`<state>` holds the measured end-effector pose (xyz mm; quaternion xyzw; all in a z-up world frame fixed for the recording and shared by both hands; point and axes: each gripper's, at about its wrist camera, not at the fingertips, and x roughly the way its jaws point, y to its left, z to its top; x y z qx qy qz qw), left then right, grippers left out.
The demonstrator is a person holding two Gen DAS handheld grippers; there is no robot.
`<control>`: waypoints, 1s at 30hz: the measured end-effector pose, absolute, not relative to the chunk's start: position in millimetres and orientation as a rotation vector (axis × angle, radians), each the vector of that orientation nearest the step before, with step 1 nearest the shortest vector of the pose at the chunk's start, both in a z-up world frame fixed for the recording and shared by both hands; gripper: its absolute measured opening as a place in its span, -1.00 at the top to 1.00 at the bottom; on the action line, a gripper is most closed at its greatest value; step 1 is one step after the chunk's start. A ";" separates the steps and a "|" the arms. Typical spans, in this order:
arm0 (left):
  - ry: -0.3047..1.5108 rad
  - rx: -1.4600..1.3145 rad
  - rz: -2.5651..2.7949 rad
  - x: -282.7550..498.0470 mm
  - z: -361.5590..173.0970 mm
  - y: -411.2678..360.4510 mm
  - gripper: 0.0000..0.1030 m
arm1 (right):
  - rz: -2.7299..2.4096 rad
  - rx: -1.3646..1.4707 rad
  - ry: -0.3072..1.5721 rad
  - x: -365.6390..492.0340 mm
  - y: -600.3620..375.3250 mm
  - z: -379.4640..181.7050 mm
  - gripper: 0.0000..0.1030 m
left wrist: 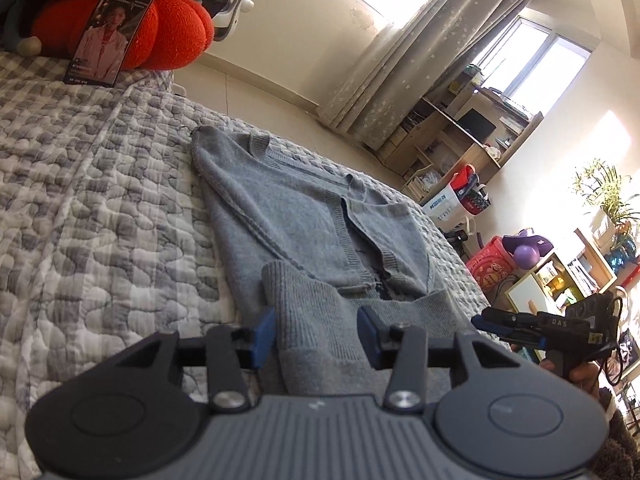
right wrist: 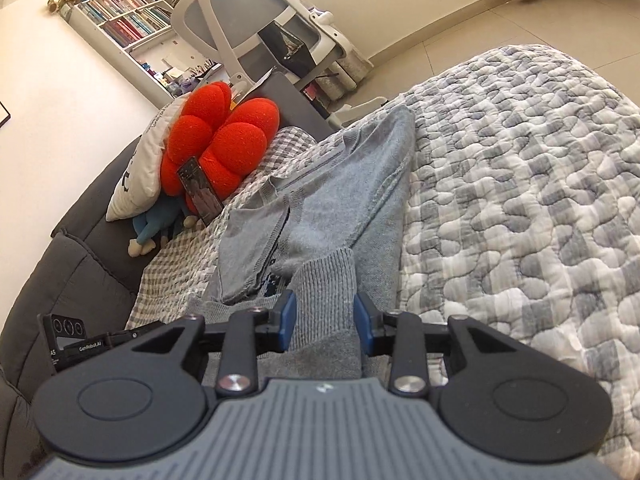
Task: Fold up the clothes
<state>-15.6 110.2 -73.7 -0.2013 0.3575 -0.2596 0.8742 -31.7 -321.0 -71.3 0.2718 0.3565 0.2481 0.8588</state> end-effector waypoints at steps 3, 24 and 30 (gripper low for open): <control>0.750 -0.430 -0.526 -8.8 -77.1 107.9 0.14 | 0.506 0.565 0.754 -24.5 -317.8 -77.8 0.30; 0.787 -0.698 -0.549 2.0 -96.7 126.2 0.82 | 0.480 0.576 0.661 -24.0 -312.3 -79.8 0.76; 0.794 -0.663 -0.473 -5.1 -107.2 127.3 0.82 | 0.475 0.596 0.704 -18.7 -309.2 -87.0 0.64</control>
